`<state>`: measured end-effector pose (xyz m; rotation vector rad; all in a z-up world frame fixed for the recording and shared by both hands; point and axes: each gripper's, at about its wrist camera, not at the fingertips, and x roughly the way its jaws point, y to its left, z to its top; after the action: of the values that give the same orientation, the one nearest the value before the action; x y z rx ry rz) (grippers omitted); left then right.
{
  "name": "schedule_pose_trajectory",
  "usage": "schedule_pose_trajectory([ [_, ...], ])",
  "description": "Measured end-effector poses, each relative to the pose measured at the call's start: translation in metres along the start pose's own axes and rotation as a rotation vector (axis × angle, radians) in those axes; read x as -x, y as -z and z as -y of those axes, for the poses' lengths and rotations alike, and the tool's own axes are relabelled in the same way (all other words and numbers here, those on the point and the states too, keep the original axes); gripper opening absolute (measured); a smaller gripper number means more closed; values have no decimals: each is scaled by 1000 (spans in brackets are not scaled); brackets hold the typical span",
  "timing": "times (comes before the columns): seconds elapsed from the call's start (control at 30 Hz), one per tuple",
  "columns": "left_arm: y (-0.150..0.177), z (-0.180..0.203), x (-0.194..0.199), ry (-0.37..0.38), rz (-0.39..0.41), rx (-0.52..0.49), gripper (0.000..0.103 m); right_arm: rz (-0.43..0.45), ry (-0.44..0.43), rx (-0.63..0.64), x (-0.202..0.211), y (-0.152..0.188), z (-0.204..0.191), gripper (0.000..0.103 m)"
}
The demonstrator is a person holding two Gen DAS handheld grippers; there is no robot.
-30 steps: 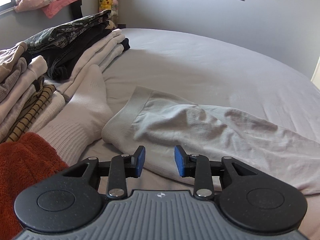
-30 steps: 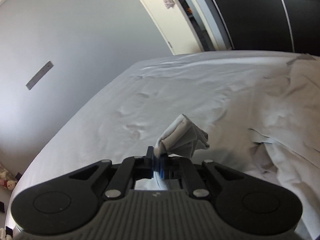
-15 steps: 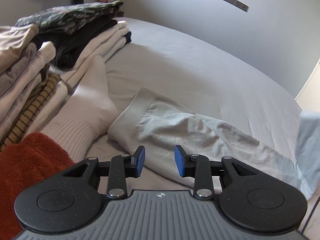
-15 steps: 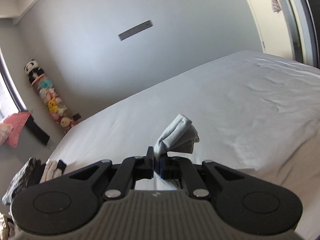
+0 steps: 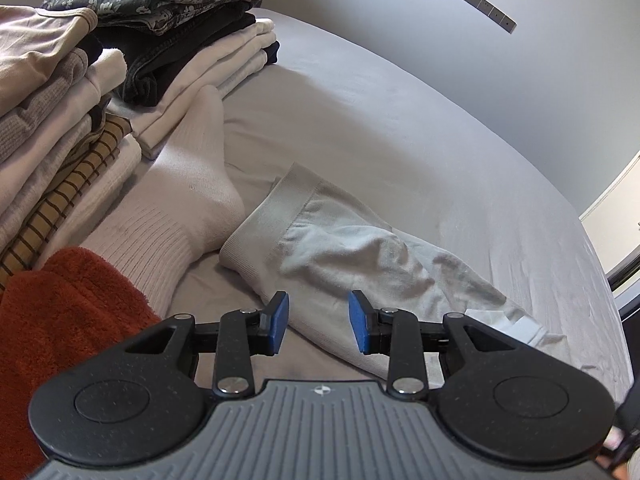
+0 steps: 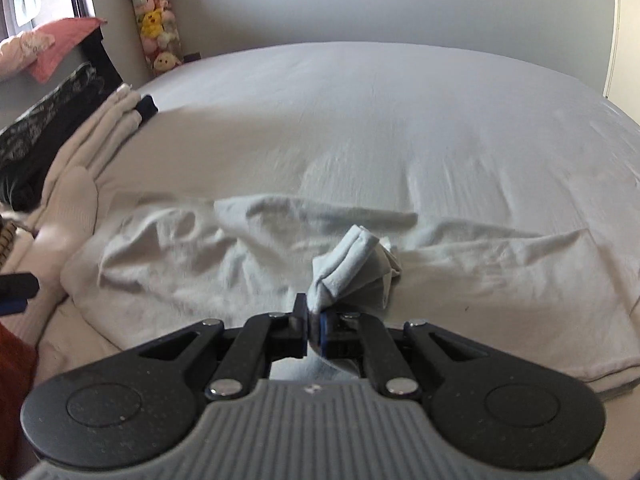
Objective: Fold clothes
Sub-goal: 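Lay the cuff across the shirt body and open the right gripper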
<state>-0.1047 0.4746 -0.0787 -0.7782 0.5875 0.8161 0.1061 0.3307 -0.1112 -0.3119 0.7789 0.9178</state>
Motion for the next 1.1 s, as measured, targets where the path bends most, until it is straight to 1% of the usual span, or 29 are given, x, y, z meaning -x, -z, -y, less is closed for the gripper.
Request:
schedule_pose_trajectory([
  [0.07,0,-1,-1,-1,-8,7,38,-37,16,35,-6,8,-5,8],
  [0.2,-2,-7,0,-3,-22,49,38,-47,25,80,-11,10,-17,16],
  [0.27,-2,-10,1,4,-29,66,38,-47,21,107,-8,11,-22,24],
  [0.3,-2,-11,0,7,-33,74,38,-49,16,121,-5,11,-25,25],
  [0.37,-2,-14,0,6,-39,87,38,-52,-1,154,3,12,-29,33],
  [0.43,-1,-16,-1,-3,-44,97,38,-45,-13,188,8,15,-35,37],
  [0.5,-1,-18,-2,-5,-50,105,38,-39,-33,216,14,18,-40,38],
  [0.6,0,-18,-3,8,-51,115,38,-27,-104,224,27,23,-42,36],
  [0.67,0,-19,-5,33,-61,124,38,-3,-119,230,38,26,-42,37],
  [0.73,1,-21,-7,76,-73,143,38,23,-126,213,47,30,-35,37],
  [0.83,1,-23,-9,136,-79,173,38,70,-108,182,57,37,-20,37],
  [0.97,2,-18,-13,218,-80,189,38,141,-28,164,68,48,3,37],
  [1.1,8,-3,-31,323,-115,193,38,211,33,139,76,62,31,37],
])
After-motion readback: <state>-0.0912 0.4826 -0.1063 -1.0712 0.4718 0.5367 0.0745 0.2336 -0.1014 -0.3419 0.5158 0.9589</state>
